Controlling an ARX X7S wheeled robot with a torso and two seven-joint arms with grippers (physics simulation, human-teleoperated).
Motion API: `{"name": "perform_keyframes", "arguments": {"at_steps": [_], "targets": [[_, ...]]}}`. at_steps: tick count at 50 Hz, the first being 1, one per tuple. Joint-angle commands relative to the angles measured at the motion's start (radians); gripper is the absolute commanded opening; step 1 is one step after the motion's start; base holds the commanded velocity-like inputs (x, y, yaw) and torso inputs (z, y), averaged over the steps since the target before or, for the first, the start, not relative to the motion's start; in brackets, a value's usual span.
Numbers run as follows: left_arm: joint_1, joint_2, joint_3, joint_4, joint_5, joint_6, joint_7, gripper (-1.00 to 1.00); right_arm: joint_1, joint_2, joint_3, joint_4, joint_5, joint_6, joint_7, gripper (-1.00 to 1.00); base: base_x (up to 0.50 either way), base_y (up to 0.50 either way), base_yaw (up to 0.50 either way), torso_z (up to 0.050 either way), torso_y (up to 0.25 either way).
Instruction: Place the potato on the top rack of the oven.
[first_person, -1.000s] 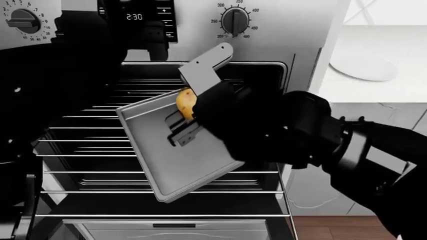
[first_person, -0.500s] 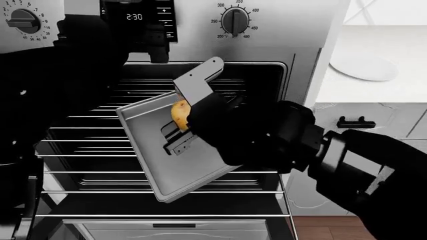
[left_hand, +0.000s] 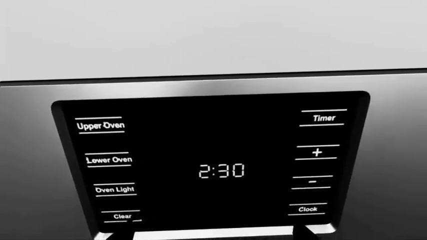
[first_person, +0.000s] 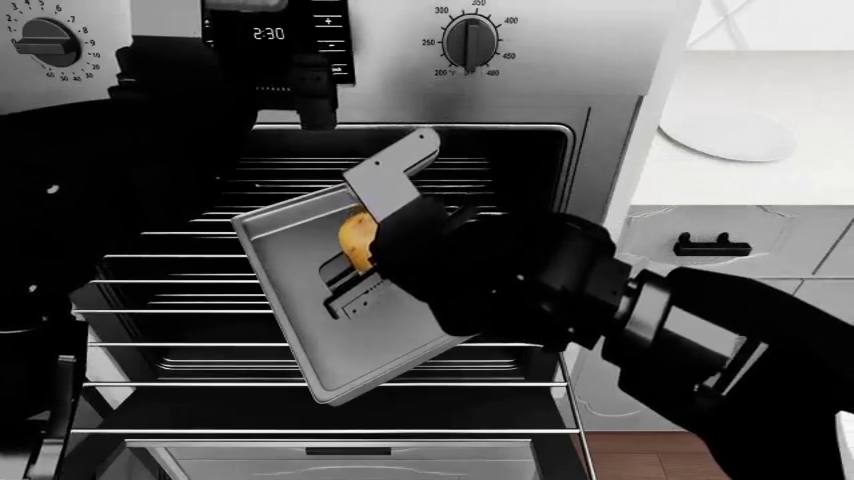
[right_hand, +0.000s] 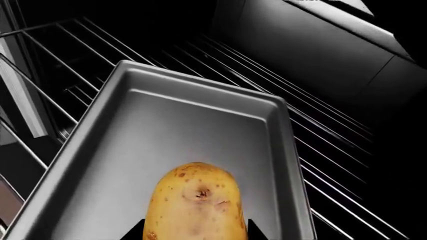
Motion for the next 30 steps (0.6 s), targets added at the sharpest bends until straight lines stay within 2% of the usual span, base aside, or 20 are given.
{"name": "perform_keyframes", "arguments": {"at_steps": [1, 15, 16, 30], "targets": [[0.003, -0.001, 0.004, -0.004, 0.002, 0.006, 0.003, 1.0, -0.01, -0.008, -0.006, 0.017, -0.025, -0.001, -0.025, -1.0, 0.0, 0.0, 0.0, 0.0, 0.0], [0.0, 0.0, 0.005, -0.004, -0.001, 0.008, 0.001, 1.0, -0.011, -0.009, -0.013, 0.015, -0.029, 0.004, -0.033, -1.0, 0.0, 0.0, 0.0, 0.0, 0.0], [0.002, 0.001, 0.009, -0.009, 0.003, 0.012, 0.005, 1.0, -0.011, -0.01, -0.014, 0.014, -0.029, 0.004, -0.034, 1.0, 0.0, 0.0, 0.0, 0.0, 0.0], [0.003, -0.001, 0.008, -0.01, -0.002, 0.014, 0.004, 1.0, -0.001, 0.004, -0.003, -0.009, -0.018, 0.011, -0.018, 1.0, 0.0, 0.0, 0.0, 0.0, 0.0]]}}
